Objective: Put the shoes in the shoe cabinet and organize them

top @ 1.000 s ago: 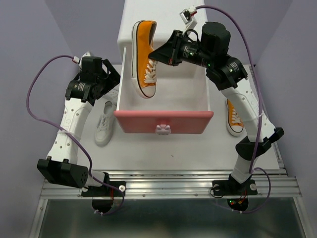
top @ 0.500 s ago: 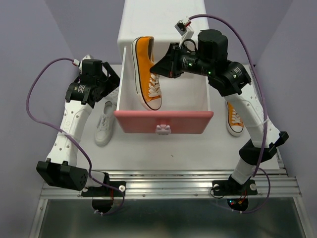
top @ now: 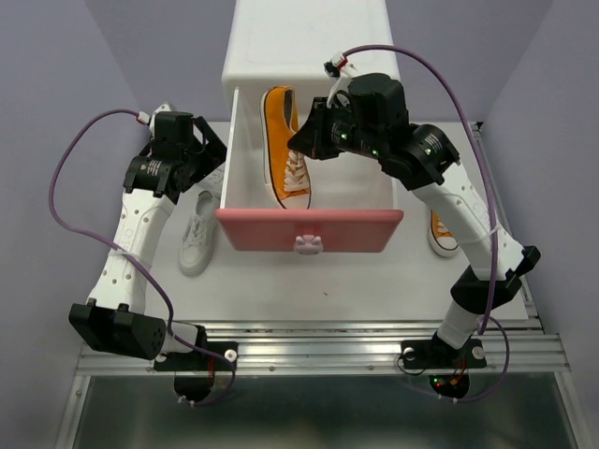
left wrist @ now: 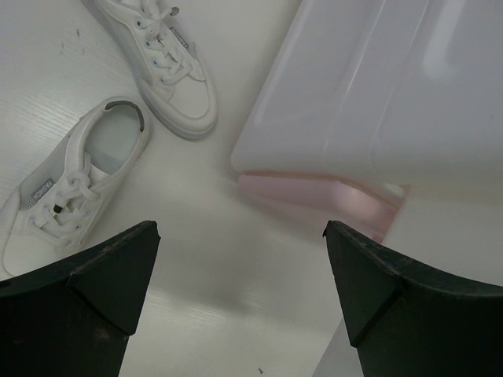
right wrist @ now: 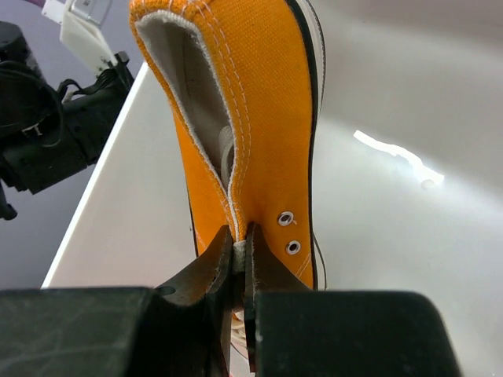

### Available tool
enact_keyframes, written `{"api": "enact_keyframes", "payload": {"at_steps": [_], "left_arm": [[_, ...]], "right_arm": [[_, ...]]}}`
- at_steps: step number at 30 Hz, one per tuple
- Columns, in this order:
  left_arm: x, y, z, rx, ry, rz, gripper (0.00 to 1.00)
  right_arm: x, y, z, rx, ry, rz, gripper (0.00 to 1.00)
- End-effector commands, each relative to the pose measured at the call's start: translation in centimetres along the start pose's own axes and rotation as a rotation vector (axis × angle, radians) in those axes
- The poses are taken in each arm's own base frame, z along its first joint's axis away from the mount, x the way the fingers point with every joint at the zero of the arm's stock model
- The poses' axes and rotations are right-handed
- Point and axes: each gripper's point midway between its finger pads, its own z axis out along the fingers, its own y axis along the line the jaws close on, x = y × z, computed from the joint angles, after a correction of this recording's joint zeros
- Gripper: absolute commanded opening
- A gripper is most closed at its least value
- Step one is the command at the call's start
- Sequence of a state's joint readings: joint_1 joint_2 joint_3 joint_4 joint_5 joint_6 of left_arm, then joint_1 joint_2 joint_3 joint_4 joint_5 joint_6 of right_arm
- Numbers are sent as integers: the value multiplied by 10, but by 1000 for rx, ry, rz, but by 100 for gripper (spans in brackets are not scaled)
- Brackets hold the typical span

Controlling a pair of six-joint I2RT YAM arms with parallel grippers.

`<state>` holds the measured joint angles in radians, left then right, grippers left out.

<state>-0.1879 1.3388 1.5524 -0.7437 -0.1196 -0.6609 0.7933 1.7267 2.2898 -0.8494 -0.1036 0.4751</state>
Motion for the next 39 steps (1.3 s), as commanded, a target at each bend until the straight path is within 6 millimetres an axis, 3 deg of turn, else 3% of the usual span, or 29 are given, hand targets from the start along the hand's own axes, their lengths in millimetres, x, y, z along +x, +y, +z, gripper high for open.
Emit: {"api": "enact_keyframes", "payload": {"at_steps": [1, 2, 5, 6, 7, 11, 29, 39], "left_arm": [[-13, -2, -4, 5, -54, -10, 99], [-13, -1, -4, 3, -56, -11, 99], [-13, 1, -4, -8, -58, -8, 99], [-13, 3, -4, -13, -59, -8, 99], [-13, 3, -5, -15, -60, -6, 99], [-11, 6, -5, -22, -58, -4, 99], [-8, 11, -4, -39, -60, -11, 99], [-8, 11, -1, -44, -59, -12, 99]], "right_arm": [[-42, 17, -19, 45, -197, 41, 1], [-47, 10, -19, 87, -223, 54, 1], [-40, 18, -17, 109, -227, 72, 1], [-43, 11, -17, 154, -248, 97, 1], [-34, 9, -12, 173, -220, 99, 1], [-29, 3, -11, 218, -213, 125, 1], [-4, -3, 8, 288, -152, 168, 1], [-2, 2, 20, 254, -141, 161, 1]]}}
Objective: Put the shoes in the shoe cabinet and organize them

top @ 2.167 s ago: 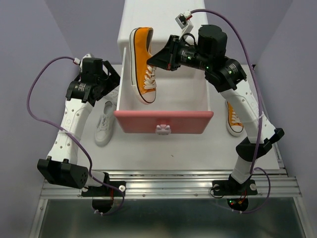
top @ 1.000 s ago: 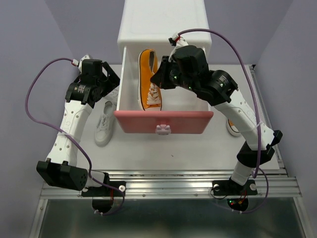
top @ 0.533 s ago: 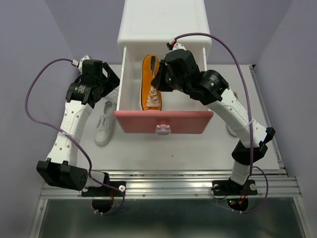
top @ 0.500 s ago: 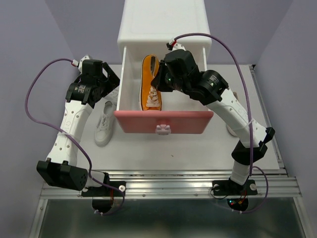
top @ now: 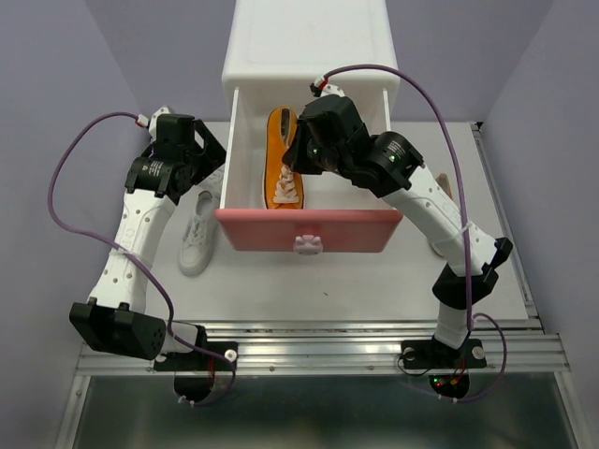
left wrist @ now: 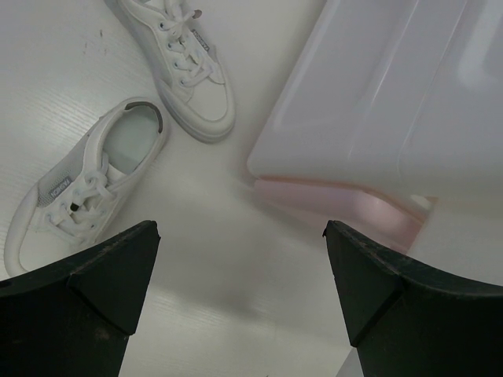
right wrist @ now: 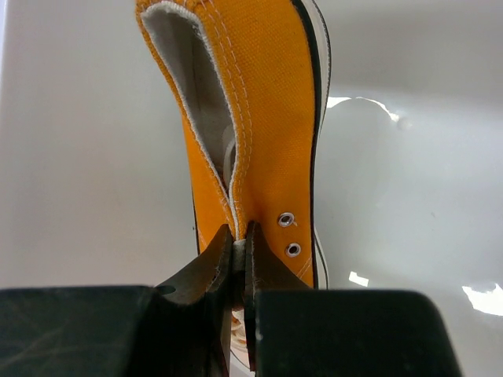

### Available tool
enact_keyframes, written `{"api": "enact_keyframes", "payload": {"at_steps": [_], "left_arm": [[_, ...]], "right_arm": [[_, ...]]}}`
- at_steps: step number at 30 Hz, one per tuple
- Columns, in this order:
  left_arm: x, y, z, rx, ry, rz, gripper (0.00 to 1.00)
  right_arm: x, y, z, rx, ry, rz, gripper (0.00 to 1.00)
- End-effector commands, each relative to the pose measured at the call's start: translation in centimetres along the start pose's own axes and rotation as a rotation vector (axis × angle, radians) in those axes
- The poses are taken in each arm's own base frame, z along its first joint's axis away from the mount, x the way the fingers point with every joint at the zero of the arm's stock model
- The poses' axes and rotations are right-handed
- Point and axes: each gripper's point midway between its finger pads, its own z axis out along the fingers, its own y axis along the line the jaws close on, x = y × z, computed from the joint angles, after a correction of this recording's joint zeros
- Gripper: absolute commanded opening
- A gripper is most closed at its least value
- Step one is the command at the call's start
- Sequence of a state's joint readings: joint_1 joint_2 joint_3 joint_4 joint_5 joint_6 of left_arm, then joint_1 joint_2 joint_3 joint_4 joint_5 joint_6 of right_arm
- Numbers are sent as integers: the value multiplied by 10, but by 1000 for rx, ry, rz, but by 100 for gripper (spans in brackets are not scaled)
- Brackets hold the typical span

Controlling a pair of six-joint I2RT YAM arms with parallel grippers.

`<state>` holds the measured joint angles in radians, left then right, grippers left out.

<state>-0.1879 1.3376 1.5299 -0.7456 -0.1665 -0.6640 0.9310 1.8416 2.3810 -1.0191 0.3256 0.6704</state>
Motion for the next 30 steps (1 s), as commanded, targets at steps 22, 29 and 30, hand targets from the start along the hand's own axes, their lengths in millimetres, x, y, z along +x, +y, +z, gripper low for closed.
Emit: {"api": "enact_keyframes", "payload": {"at_steps": [22, 29, 30], "left_arm": [[-10, 5, -5, -15, -55, -34, 99], [-11, 5, -4, -21, -60, -36, 99], [-10, 6, -5, -21, -60, -36, 99]], "right_arm": [[-28, 16, 11, -18, -144, 86, 6], [-26, 11, 19, 6, -153, 62, 7], [-25, 12, 20, 3, -152, 61, 8]]}}
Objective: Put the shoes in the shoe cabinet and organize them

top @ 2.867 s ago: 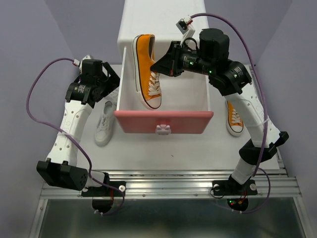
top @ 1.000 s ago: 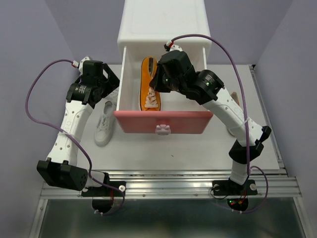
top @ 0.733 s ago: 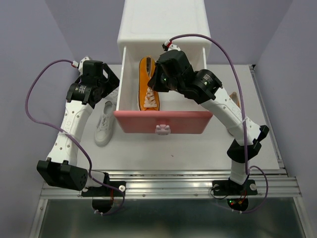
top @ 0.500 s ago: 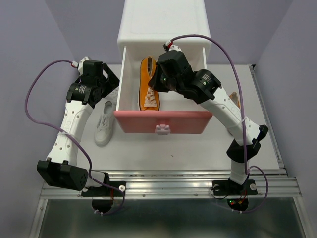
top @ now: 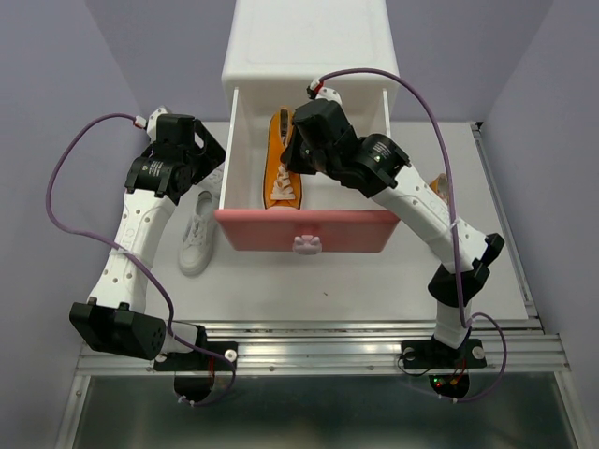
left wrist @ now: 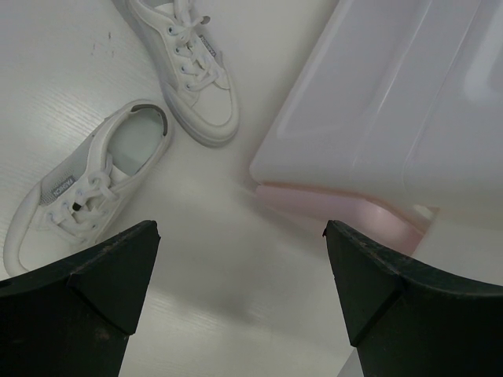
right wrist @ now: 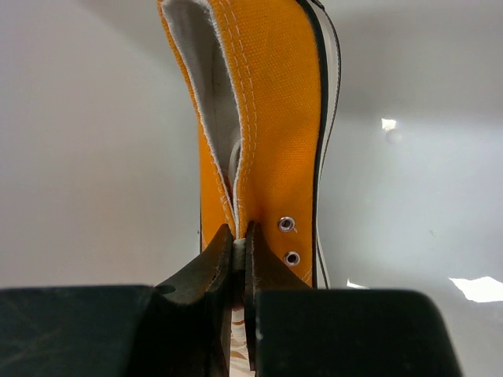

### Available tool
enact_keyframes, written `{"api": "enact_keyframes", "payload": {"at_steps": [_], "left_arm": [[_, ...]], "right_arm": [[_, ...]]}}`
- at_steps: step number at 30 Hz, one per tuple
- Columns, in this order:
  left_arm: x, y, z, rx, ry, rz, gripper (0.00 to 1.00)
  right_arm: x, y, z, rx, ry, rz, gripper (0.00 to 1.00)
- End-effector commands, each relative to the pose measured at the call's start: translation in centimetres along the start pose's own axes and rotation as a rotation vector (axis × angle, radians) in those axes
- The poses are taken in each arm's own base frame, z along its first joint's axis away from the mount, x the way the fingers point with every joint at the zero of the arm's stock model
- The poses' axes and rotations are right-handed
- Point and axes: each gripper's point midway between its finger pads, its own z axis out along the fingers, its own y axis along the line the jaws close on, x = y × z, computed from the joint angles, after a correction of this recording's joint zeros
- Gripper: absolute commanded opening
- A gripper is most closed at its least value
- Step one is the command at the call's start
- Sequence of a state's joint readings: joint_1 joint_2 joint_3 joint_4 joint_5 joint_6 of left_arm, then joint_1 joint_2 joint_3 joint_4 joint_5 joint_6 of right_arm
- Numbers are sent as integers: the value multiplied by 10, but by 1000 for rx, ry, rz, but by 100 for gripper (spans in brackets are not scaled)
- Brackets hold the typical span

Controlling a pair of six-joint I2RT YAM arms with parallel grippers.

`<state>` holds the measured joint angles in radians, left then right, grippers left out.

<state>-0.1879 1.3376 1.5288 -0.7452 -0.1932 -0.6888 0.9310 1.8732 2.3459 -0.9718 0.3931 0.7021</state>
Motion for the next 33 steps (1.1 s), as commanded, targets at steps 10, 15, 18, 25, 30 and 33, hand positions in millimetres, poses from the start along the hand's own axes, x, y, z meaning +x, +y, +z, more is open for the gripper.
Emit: {"api": "enact_keyframes", "payload": {"at_steps": [10, 15, 18, 25, 30, 33], "left_arm": [[-9, 5, -6, -11, -51, -15, 99], [-11, 5, -7, -14, -59, -16, 99], [-10, 6, -6, -18, -57, -16, 99], [-11, 7, -5, -22, -59, -25, 99], [-11, 7, -6, -25, -62, -24, 99], [-11, 7, -5, -26, -61, -23, 99]], "right_arm": [[-31, 29, 11, -84, -152, -1, 12], [-32, 21, 16, -41, -172, -1, 12], [-31, 17, 19, -19, -175, 1, 13], [-35, 3, 21, 53, -217, 12, 4], [-35, 4, 21, 48, -214, 14, 4], [-31, 2, 23, 52, -205, 9, 5]]}}
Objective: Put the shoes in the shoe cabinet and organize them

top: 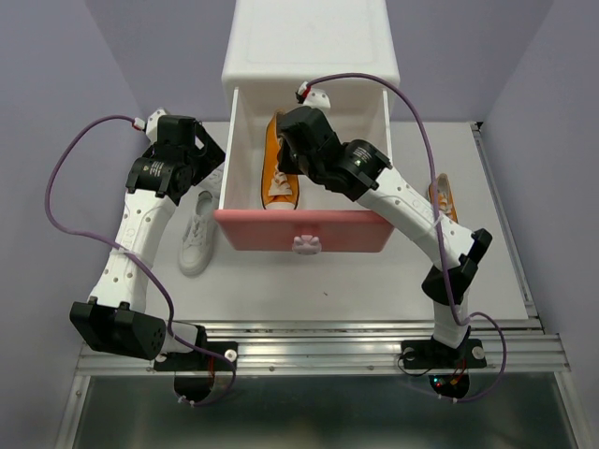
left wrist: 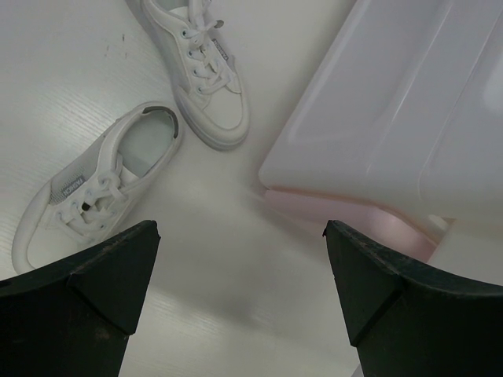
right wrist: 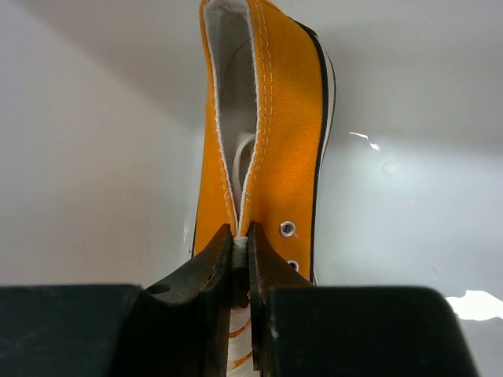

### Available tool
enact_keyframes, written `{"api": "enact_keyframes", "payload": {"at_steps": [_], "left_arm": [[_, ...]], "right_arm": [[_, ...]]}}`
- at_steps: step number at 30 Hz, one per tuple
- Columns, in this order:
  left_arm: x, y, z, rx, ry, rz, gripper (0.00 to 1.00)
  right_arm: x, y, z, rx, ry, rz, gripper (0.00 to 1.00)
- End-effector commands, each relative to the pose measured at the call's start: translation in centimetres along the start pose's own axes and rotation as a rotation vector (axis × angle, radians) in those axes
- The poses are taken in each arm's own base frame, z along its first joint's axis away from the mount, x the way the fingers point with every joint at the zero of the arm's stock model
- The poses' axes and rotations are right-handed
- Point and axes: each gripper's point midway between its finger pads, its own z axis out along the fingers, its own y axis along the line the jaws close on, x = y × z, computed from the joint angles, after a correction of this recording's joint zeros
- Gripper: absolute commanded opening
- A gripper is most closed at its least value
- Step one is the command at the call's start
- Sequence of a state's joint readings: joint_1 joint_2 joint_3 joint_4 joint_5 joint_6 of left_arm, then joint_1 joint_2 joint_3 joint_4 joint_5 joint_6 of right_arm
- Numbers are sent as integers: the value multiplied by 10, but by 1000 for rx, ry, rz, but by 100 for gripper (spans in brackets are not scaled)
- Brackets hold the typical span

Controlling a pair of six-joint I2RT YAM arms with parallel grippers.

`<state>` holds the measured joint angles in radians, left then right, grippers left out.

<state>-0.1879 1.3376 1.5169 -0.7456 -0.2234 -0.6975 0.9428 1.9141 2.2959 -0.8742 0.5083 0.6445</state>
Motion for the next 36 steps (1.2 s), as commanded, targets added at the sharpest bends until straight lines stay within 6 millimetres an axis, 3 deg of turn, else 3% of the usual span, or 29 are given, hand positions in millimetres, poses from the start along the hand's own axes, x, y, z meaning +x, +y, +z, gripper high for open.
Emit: {"api": "enact_keyframes", "payload": {"at_steps": [1, 5, 8, 13, 18, 20, 24, 25, 27, 30, 34, 36], "left_arm": [[-11, 1, -8, 4, -49, -18, 99], [-11, 2, -7, 1, -48, -18, 99], [-10, 1, -7, 2, -45, -16, 99], [-12, 1, -7, 2, -50, -9, 99], [-16, -2, -7, 7, -57, -5, 99], [-17, -4, -8, 11, -58, -5, 99], [-22, -7, -10, 20, -69, -8, 99], [-22, -7, -10, 20, -71, -7, 99], [-24, -7, -11, 21, -76, -10, 99], [-26, -8, -13, 28, -84, -17, 99], [-26, -9, -13, 33, -92, -31, 99], [-26, -8, -13, 34, -95, -41, 99]], "right_arm": [[-33, 8, -3, -16, -125, 73, 8], [-32, 11, -1, -24, -122, 64, 20], [-38, 11, -3, -24, -137, 69, 46], [-56, 15, -10, -41, -196, 86, 52], [-78, 28, -24, -122, -258, 80, 87], [-95, 39, -38, -196, -305, 72, 100], [-113, 53, -63, -319, -369, 31, 100], [-126, 59, -78, -372, -410, 20, 100], [-136, 64, -90, -411, -445, -5, 100], [-168, 67, -116, -438, -549, -44, 100], [-198, 50, -123, -316, -651, -71, 100], [-220, 25, -120, -211, -707, -80, 100]]}}
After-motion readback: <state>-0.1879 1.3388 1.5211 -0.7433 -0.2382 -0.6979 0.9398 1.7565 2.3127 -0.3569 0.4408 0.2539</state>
